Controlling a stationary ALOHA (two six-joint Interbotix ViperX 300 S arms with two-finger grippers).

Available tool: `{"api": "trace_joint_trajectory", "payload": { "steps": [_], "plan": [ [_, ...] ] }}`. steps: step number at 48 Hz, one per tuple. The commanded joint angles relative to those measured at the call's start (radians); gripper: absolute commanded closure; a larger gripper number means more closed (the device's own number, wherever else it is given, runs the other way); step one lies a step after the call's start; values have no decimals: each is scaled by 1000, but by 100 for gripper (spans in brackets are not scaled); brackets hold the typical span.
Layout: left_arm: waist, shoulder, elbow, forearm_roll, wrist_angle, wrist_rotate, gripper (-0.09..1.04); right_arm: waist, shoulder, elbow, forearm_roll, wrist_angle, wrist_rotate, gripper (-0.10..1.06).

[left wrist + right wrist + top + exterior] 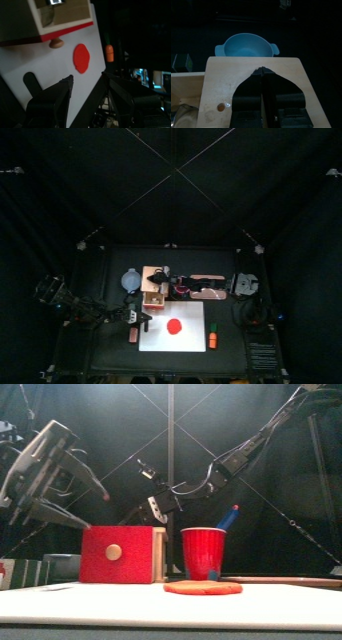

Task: Get the cutter from the drawer then cut the dough then place the extra dough in the bowl
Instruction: Place the cutter on the board

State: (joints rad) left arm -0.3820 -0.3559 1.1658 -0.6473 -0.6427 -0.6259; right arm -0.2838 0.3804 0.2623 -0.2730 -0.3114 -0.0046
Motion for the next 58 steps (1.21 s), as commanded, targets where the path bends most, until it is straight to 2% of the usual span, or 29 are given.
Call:
{"api": "trace_joint_trajectory", "payload": {
  "steps": [1, 8, 13, 24, 32, 39, 58],
  "plan": [
    [61, -75, -6, 301, -130, 52, 14, 57, -86, -9, 0, 8, 3, 99],
    [204, -118, -3, 574, -259, 147, 19, 114, -143, -3, 5, 91, 14, 91],
    [278, -123, -2, 670, -278, 225, 21, 138, -170, 6, 17, 189, 17, 77],
    [339, -132, 2, 724, -284, 439, 24, 141, -181, 21, 100, 318, 15, 44],
    [337, -137, 8, 706, -287, 488, 24, 150, -181, 20, 129, 334, 17, 19],
    [342, -140, 18, 703, -287, 488, 24, 152, -179, 21, 150, 354, 17, 17],
    [350, -215, 54, 689, -287, 486, 24, 153, -141, 28, 150, 367, 15, 17]
  ]
}}
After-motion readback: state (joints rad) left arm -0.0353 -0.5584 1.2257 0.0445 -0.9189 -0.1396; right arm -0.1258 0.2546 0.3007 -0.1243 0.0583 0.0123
